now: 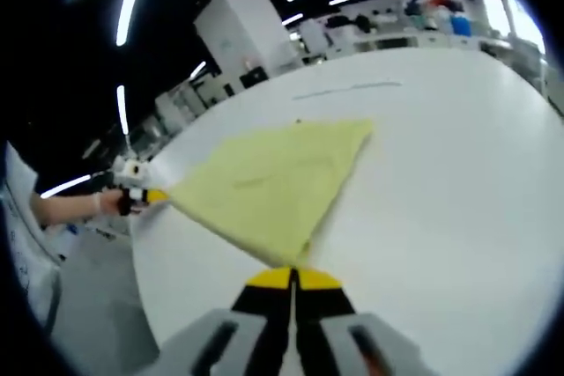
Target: Fold the garment on the visible template until the final outline fits inside the template.
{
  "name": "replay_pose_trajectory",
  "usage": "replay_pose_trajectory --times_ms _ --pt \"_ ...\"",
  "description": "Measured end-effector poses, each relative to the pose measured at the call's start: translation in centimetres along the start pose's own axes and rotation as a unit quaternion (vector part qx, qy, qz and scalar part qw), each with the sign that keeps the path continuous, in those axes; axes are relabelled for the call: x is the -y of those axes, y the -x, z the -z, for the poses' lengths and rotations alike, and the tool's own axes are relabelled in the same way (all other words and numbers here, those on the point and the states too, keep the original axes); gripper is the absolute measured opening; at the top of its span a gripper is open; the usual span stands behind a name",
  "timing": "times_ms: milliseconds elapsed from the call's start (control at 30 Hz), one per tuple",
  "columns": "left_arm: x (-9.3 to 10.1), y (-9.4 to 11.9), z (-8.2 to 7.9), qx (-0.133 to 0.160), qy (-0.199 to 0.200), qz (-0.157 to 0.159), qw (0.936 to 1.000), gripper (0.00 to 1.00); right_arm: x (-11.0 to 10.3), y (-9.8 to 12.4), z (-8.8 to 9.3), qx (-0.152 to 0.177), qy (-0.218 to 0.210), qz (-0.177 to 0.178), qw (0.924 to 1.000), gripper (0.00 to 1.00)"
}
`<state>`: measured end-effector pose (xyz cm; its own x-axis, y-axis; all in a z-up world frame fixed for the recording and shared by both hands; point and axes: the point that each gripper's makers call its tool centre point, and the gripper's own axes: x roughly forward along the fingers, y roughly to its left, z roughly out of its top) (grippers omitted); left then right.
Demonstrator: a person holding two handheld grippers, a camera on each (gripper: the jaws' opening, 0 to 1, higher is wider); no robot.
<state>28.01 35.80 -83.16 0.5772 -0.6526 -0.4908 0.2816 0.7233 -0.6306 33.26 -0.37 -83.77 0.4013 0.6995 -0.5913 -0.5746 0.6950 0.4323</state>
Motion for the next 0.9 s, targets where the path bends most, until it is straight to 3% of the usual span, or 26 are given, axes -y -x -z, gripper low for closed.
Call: replay_pose_trajectory --times_ms 400,767,900 --pt "0.4 0.8 1.8 -0.015 0.008 0.004 0.9998 0.0 -1.0 1.0 1.9 -0.006 -0.012 -0.007 0.9999 0.0" --pt "0.1 1.1 2.3 -0.008 0.005 -0.008 0.9999 0.0 -1.6 1.3 2.8 -0.002 -0.029 -0.01 0.9995 0.0" --pt "0.3 1.2 2.1 0.003 -0.025 -0.013 0.9996 0.0 -1.8 1.5 2.5 0.011 -0.01 -0.014 0.9998 0.0"
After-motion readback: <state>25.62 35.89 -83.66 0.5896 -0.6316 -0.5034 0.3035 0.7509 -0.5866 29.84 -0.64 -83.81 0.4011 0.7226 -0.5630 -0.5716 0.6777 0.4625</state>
